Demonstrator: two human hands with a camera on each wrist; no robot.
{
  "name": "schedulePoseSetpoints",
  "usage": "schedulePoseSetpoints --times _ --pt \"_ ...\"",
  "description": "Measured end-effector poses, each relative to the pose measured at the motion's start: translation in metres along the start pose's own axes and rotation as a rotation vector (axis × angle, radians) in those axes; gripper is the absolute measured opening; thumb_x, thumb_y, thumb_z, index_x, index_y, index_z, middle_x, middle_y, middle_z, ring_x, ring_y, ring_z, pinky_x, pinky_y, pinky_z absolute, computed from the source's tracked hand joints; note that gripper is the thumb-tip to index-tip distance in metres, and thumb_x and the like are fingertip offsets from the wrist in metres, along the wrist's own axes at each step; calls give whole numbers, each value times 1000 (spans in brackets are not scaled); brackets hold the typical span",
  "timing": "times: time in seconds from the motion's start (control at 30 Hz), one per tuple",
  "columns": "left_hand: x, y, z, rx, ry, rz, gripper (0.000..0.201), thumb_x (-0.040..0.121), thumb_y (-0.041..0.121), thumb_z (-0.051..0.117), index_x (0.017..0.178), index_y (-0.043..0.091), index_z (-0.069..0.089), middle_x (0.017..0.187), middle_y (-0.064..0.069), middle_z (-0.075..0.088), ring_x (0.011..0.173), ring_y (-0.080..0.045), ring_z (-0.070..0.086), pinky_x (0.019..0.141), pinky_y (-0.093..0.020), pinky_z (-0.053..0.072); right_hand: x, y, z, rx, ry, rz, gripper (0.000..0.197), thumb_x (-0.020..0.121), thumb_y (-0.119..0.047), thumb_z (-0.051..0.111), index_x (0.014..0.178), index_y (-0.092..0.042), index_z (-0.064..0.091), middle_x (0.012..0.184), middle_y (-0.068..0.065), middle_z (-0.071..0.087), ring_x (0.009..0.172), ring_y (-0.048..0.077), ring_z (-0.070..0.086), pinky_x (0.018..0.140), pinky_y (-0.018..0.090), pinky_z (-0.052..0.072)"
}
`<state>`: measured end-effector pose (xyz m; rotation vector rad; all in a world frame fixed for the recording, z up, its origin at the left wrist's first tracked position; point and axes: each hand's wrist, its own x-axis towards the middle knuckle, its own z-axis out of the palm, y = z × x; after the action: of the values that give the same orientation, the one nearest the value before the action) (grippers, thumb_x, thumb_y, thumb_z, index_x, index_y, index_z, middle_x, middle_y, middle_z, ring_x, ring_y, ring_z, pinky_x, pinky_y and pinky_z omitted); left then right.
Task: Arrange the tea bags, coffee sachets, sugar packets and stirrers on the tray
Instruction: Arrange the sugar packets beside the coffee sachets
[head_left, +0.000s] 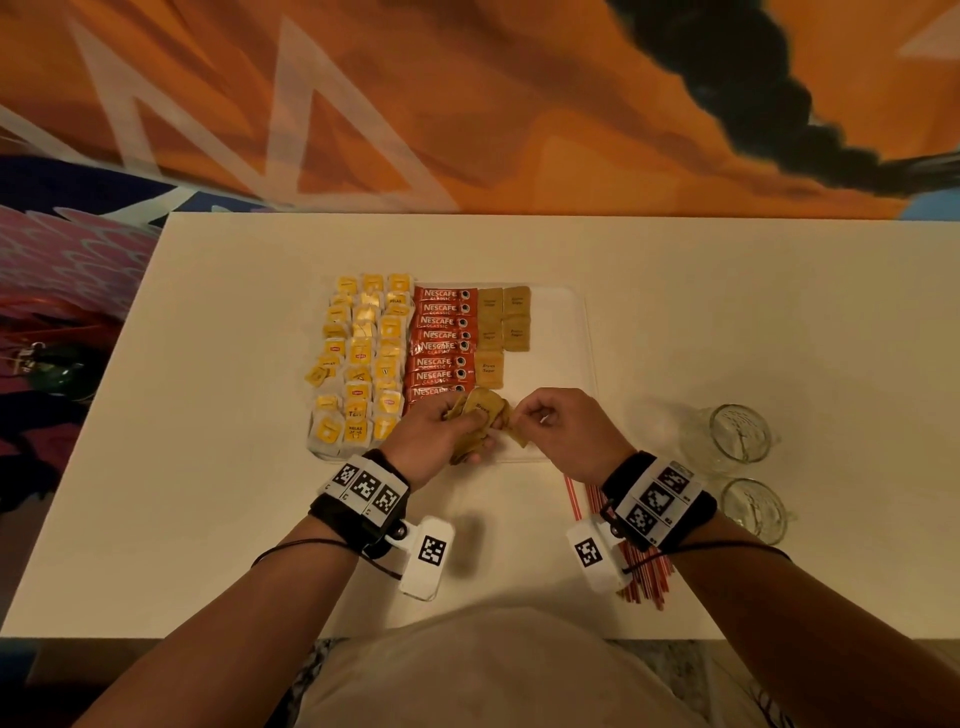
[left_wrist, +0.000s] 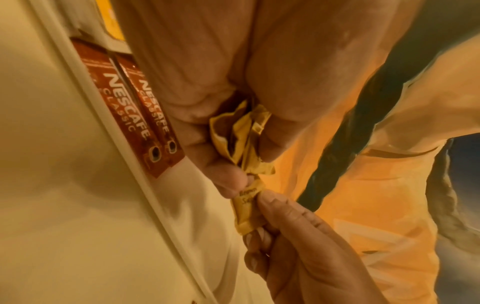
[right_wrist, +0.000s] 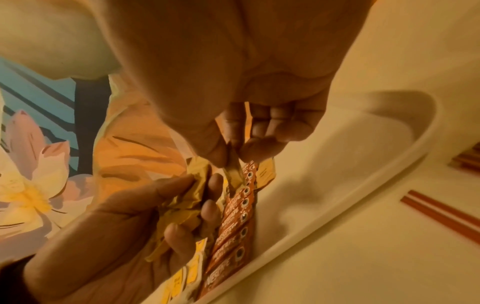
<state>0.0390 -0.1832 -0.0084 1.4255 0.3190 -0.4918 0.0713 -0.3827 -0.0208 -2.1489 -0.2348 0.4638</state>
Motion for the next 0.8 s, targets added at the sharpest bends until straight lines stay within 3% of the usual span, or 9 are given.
schedulePoseSetpoints --times 0.1,0.2,0.27,0.4,0.47,0.57,0.63,0.8 --pt "7 5 2 -14 37 -13 17 99 7 56 109 7 69 88 -10 73 73 -16 72 60 -30 55 12 4 -4 -18 59 50 5 92 -24 68 90 -21 72 82 -10 72 74 3 66 65 13 50" --pt "12 8 0 -61 79 -31 12 98 6 57 100 10 68 76 -4 69 67 -17 71 56 -28 54 30 9 -9 22 127 136 3 91 -20 70 89 -21 72 82 -6 73 74 10 70 70 28 59" --pt "15 6 -3 -63 101 -41 9 96 8 60 99 11 68 80 -7 69 71 -21 71 56 -30 55 41 12 -11 20 154 193 9 90 -19 69 84 -25 70 84 -7 73 77 16 71 75 35 60" --pt "16 2 -9 -77 113 -67 9 95 10 62 98 14 70 87 -10 70 78 -26 71 60 -31 55 59 17 -12 -54 165 243 14 91 -18 63 84 -22 75 90 -4 74 84 18 70 77 31 58" --pt "15 1 -10 -86 118 -77 8 95 10 62 98 12 70 89 -12 69 79 -27 70 60 -31 56 66 18 -12 -120 156 264 18 91 -20 61 81 -18 75 85 -3 73 79 16 66 69 26 52" --pt "13 -1 -13 -93 130 -85 9 95 8 62 98 11 70 93 -15 67 79 -28 69 56 -29 56 71 19 -11 -176 131 315 30 89 -22 61 63 -9 68 60 -1 62 59 18 56 51 24 42" --pt "12 -2 -15 -107 144 -94 10 95 8 61 100 11 69 93 -14 68 77 -26 70 56 -28 56 73 19 -9 -214 122 333 30 89 -24 62 66 -6 70 59 2 64 57 21 58 51 27 46" --pt "10 -4 -20 -153 153 -113 17 95 6 61 110 4 67 95 -16 70 76 -25 71 56 -30 54 77 15 -8 -259 110 337 27 90 -28 64 73 -10 75 71 6 72 69 25 68 64 38 59"
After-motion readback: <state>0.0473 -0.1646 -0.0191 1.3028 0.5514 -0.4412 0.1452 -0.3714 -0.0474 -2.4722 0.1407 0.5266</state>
